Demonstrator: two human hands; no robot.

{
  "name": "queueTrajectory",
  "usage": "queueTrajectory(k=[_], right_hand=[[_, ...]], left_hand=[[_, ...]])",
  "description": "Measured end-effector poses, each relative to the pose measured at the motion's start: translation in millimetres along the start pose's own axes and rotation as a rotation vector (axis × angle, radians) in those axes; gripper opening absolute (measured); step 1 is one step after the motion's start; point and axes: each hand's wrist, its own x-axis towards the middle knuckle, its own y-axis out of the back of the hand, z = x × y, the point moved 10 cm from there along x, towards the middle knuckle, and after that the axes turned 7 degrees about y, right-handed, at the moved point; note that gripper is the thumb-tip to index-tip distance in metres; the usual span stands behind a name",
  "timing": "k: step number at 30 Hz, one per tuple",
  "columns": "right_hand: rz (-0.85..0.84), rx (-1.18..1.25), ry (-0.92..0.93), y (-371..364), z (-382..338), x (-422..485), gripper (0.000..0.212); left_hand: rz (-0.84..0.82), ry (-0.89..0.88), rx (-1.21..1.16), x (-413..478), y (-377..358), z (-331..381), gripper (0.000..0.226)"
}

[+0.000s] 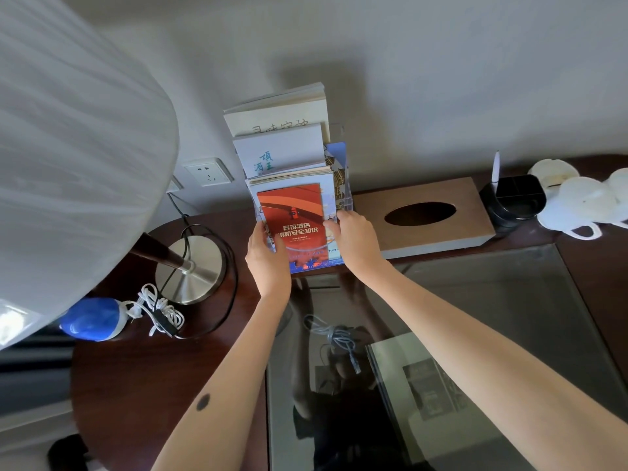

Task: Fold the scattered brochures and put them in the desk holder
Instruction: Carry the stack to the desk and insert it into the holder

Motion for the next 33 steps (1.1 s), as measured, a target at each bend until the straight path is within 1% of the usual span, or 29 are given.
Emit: queueTrajectory(k=[6,9,11,13,15,17,18,20,23,25,28,30,33], right_hand=[[-0.007,-0.006,-0.034,1.2,-1.0,-1.0,0.034],[0.000,0.000,-0.046,2.2,-0.5,-2.3,0.034],[-0.004,0.019,-0.053,3.1,-0.8,-1.9,0.032],[0.028,0.055,-0.063,8.6,-1.7,-1.8,0.032],[0.106,0.091,-0.058,20.5,-5.5,-2.4,0.031],[0.206,0.133,-0.012,36.2,-14.1,-2.0,0.032],[0.246,0.179,0.010,43.3,-18.6,-0.9,0.033],[0.287,0.323,0.034,51.7,-27.2,3.1,0.034],[0.291,0.526,0.036,52.7,-38.9,5.3,0.034],[0.268,0.570,0.023,46.8,-42.6,3.0,0.035],[0.224,0.652,-0.056,34.0,-41.3,-0.1,0.042],[0.234,0.696,-0.099,31.2,-39.6,-0.6,0.043],[0.256,0.722,-0.107,32.4,-38.5,-3.4,0.042]], left_hand=[[-0.058,-0.040,0.133,7.3,-2.5,2.4,0.022],[-0.080,-0.096,0.240,15.2,-0.5,6.6,0.025],[-0.094,-0.102,0.251,20.9,1.7,7.4,0.028],[-0.071,-0.113,0.247,22.7,5.8,8.9,0.029],[-0.015,-0.127,0.193,20.1,11.8,13.3,0.030],[0.028,-0.101,0.073,18.2,16.5,18.4,0.036],[0.024,-0.067,0.008,19.4,15.8,19.6,0.038],[-0.044,0.006,-0.129,23.0,6.8,21.1,0.038],[-0.120,0.118,-0.273,24.2,-3.5,20.0,0.042],[-0.119,0.152,-0.300,23.7,-5.1,16.6,0.043],[-0.129,0.168,-0.328,21.8,-6.2,16.7,0.041],[-0.135,0.168,-0.348,21.0,-5.4,18.7,0.040],[-0.129,0.159,-0.395,19.7,-1.3,18.3,0.039]])
